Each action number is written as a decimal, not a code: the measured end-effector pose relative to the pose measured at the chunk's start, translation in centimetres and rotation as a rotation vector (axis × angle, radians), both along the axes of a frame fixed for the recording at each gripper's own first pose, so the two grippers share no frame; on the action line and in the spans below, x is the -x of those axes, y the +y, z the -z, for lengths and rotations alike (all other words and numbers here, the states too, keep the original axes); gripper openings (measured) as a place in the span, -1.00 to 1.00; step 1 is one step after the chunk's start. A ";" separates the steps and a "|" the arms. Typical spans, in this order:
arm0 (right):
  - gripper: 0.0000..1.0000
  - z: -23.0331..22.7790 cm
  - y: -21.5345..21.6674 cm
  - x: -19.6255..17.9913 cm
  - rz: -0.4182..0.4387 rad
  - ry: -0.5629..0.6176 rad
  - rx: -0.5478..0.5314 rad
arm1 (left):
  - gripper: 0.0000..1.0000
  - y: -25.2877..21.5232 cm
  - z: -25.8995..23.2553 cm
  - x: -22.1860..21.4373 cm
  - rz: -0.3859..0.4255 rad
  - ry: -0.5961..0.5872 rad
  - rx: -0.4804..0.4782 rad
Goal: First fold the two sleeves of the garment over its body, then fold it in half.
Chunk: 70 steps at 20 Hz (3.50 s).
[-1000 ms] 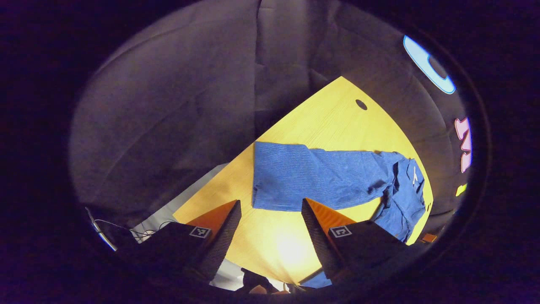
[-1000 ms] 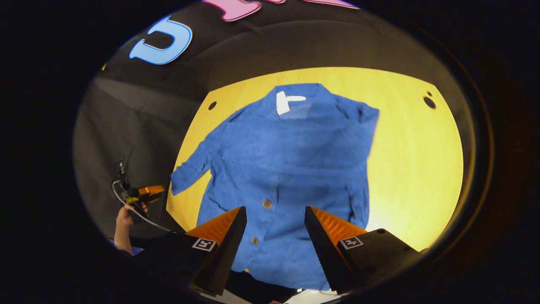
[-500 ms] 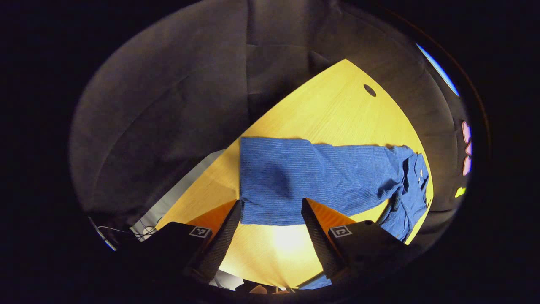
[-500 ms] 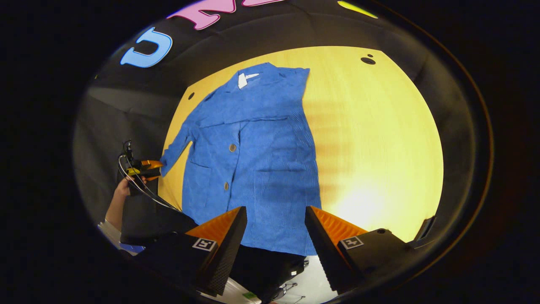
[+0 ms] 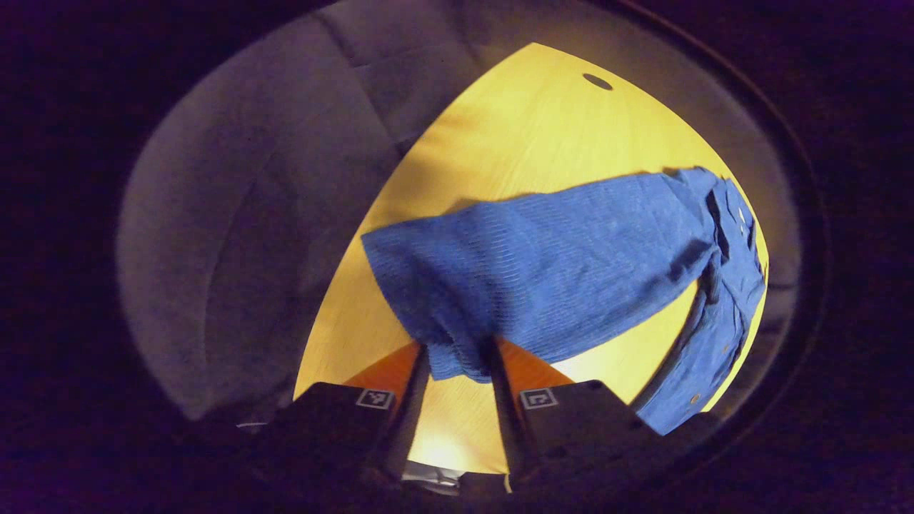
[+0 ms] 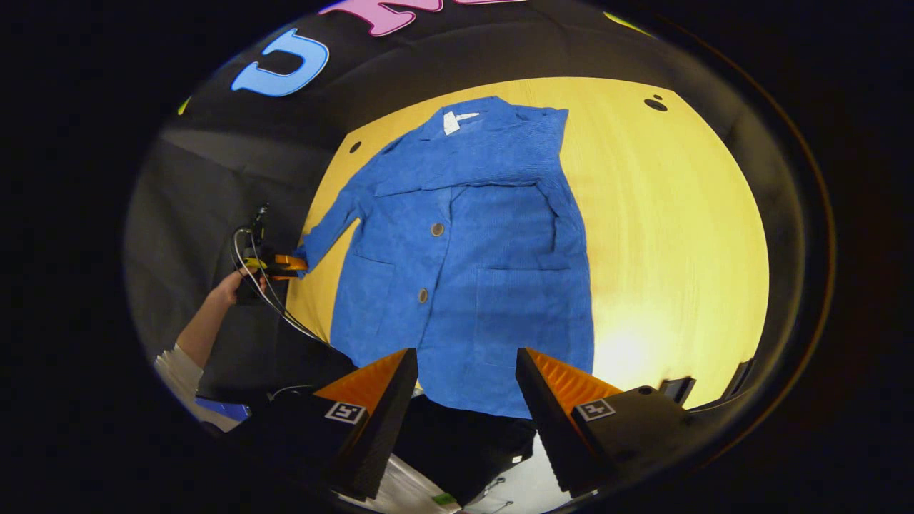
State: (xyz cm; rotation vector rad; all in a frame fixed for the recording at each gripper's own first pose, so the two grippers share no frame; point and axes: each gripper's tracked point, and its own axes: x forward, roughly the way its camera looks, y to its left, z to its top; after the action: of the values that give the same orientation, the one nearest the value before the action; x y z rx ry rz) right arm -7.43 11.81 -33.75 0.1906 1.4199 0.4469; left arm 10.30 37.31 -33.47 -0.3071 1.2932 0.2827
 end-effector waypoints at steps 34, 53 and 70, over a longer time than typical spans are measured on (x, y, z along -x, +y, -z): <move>0.80 -2.5 -10.3 -2.7 0.227 -0.051 -0.117 | -0.99 -45.2 -22.7 -19.3 0.808 -0.619 -0.171; 0.80 4.0 -16.2 -11.2 0.131 -0.022 -0.101 | -0.02 -61.5 -4.7 -27.3 0.891 -0.375 -0.124; 0.80 2.6 -11.7 -3.3 0.044 -0.132 0.034 | 0.75 -44.0 -11.1 -5.4 0.573 -0.446 -0.127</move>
State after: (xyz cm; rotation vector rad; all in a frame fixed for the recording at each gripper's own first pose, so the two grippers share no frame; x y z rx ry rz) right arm -4.11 0.15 -36.37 0.1619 1.2911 0.3919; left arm 15.70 -6.73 -22.33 0.1132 0.8690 -0.1860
